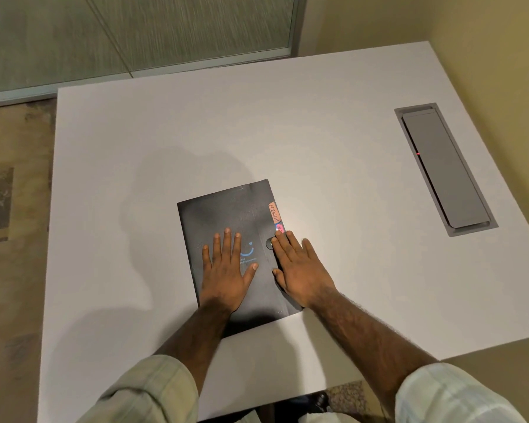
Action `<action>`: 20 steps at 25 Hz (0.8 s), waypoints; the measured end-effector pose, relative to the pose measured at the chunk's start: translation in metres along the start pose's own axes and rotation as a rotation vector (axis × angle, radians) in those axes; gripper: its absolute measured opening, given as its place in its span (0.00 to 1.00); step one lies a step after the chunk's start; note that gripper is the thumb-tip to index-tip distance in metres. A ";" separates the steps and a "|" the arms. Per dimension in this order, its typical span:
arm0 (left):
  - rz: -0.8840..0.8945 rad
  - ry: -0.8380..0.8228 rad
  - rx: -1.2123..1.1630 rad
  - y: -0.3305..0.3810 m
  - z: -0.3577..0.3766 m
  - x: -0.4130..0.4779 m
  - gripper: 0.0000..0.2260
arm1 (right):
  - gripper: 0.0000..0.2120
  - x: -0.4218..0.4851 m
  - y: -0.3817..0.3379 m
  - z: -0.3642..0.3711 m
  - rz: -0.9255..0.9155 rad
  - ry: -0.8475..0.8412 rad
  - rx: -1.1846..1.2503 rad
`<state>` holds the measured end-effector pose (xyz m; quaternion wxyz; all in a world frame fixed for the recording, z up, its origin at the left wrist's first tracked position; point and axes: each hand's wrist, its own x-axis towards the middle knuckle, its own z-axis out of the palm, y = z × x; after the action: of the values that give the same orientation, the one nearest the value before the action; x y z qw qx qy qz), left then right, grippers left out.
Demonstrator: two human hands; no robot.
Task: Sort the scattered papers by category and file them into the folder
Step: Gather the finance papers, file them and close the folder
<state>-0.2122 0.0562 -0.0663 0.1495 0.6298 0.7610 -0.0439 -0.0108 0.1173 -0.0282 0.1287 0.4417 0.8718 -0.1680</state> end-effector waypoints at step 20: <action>0.006 -0.023 -0.024 0.000 0.000 0.000 0.37 | 0.39 0.006 -0.018 -0.002 0.025 -0.058 -0.221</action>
<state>-0.2126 0.0560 -0.0661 0.1659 0.6298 0.7577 -0.0414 -0.0294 0.1125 -0.0257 0.2039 0.4307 0.8753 -0.0819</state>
